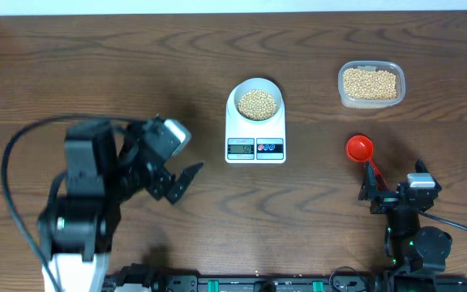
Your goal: Scoop item into bowl and weigh 50g on scale
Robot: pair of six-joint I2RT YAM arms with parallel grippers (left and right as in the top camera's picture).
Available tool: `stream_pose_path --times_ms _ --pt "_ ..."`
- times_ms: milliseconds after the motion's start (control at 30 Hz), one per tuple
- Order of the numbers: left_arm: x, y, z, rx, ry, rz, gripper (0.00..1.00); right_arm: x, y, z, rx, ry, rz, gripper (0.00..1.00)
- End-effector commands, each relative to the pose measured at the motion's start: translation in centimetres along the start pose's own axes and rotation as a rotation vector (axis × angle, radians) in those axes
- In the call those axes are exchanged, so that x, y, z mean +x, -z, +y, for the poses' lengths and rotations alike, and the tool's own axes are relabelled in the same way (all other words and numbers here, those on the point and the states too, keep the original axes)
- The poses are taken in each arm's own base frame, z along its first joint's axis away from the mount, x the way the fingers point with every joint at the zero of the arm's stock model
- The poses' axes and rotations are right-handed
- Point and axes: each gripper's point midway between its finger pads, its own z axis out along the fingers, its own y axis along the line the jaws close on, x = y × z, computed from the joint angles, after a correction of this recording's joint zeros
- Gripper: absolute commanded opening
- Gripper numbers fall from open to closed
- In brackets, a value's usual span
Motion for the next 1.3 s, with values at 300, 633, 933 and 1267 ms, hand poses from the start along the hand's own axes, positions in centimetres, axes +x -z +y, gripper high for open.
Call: stream_pose_path --times_ms 300,633,933,1267 --pt "3.4 -0.2 -0.2 -0.149 0.267 -0.194 0.98 0.1 0.0 -0.3 0.016 -0.009 0.002 0.99" --pt "6.5 -1.7 1.5 -0.257 0.332 -0.330 0.98 0.1 0.0 -0.3 0.016 -0.009 0.002 0.99" --pt "9.8 -2.0 2.7 -0.372 0.418 -0.385 0.98 0.1 0.0 -0.3 0.016 -0.009 0.002 0.99" --pt "13.0 -3.0 3.8 -0.462 0.544 -0.463 0.98 0.1 0.0 -0.3 0.016 -0.009 0.002 0.99"
